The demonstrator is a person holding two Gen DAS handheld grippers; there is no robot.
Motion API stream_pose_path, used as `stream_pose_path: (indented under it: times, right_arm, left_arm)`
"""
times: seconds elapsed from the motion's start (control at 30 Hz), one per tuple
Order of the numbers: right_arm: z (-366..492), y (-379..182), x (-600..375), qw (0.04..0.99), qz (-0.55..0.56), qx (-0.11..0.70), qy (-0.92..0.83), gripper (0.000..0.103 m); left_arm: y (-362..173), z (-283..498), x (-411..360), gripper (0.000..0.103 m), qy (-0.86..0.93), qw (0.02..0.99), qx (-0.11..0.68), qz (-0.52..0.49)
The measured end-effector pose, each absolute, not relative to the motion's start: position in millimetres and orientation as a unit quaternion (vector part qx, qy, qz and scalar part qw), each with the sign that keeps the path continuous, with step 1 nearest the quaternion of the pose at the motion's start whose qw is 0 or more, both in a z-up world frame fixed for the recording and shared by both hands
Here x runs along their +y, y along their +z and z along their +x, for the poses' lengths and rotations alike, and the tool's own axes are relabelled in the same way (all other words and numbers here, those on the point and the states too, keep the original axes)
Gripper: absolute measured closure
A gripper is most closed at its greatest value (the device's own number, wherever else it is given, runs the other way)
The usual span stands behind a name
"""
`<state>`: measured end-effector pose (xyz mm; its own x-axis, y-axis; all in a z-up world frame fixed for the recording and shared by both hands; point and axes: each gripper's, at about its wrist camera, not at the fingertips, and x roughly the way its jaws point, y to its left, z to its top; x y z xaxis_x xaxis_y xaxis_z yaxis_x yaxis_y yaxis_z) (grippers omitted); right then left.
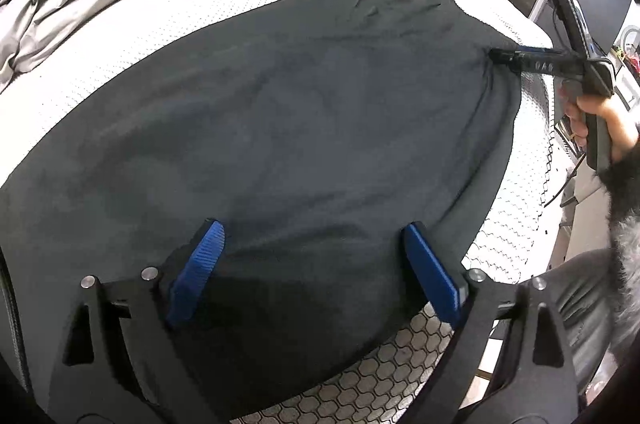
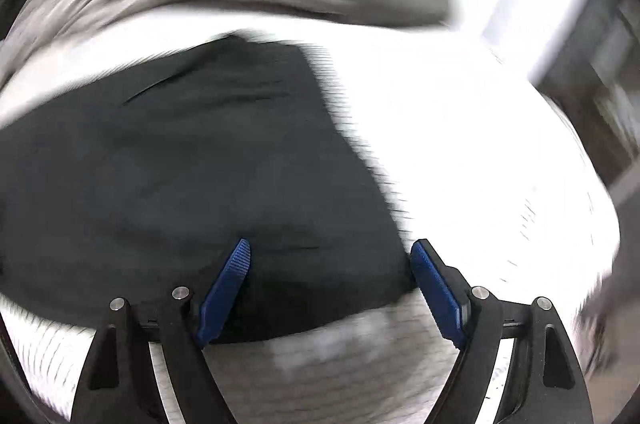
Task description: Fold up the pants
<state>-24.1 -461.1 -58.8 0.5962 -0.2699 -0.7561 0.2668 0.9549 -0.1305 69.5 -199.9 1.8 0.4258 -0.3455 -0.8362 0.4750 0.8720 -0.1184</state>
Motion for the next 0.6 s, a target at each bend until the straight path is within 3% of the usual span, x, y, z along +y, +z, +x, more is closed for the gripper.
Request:
stream_pose_path:
  times: [0.23,0.33,0.47,0.53,0.57,0.6]
  right_arm:
    - [-68,-42,-490,0.889,0.221,0.397,-0.047,0.024]
    - [-54,-61,-506,0.854,0.326,0.399,0.07,0.024]
    - [-1,-77,-535,0.841,0.403,0.355,0.072,0.028]
    - [17,-78,-539,0.845,0.422,0.326,0.037,0.043]
    - [15,-78,-536,0.849,0.42,0.32,0.017,0.064]
    - [22,-75,-534,0.854,0.415,0.312,-0.002,0.074]
  left_arm:
    - [11,70,-195,0.012,-0.238,0.855,0.459,0.043]
    - [7,76,-201,0.012,-0.238,0.851,0.466,0.046]
    - [4,80,-207,0.012,-0.234,0.851,0.467,0.048]
    - [4,82,-207,0.012,-0.231,0.852,0.468,0.043]
    - [5,82,-206,0.012,-0.229,0.852,0.469,0.041]
    - [6,81,-203,0.012,-0.226,0.852,0.47,0.039]
